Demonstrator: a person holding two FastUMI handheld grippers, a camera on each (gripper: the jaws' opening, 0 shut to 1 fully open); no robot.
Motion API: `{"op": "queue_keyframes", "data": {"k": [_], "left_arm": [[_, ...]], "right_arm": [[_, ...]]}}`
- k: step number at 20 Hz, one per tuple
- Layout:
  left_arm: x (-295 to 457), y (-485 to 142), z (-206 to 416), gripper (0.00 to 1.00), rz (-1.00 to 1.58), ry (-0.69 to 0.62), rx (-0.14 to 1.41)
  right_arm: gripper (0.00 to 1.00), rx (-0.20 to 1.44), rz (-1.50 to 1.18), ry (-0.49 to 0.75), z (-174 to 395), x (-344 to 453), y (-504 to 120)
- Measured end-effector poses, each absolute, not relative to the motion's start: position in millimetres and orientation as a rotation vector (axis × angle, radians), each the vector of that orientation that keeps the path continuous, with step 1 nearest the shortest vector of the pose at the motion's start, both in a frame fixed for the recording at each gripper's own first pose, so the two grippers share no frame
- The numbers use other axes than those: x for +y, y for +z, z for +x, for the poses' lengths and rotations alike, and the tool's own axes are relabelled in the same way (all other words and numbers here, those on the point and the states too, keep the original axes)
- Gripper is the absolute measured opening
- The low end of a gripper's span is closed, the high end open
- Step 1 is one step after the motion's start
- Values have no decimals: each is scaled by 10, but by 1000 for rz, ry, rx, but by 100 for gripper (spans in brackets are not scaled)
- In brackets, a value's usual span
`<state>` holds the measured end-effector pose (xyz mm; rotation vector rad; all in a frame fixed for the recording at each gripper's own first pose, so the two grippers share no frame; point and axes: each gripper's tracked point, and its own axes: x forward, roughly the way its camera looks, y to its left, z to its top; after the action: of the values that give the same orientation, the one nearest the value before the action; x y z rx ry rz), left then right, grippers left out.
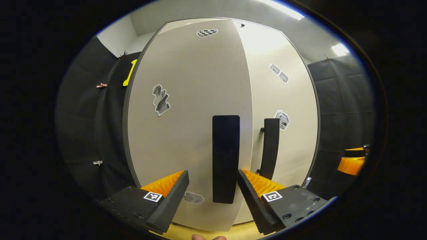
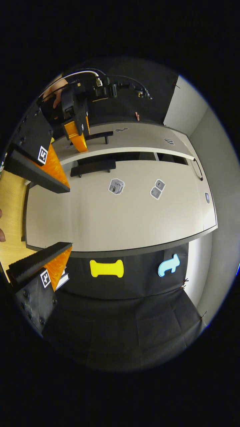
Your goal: Grasp the bottle in the cabinet with the left hand and place it on the coaster, then close the right door with the right hand and the left door with the left hand.
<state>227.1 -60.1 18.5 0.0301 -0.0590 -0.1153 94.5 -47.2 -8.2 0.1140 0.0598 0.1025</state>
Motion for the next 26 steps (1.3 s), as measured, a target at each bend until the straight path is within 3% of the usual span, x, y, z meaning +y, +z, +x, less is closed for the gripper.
{"op": "queue_keyframes", "data": {"k": [26], "left_arm": [[-126,371,992,94,63,-83,-65]], "right_arm": [[98,22,51,56,378,-142,237]]}}
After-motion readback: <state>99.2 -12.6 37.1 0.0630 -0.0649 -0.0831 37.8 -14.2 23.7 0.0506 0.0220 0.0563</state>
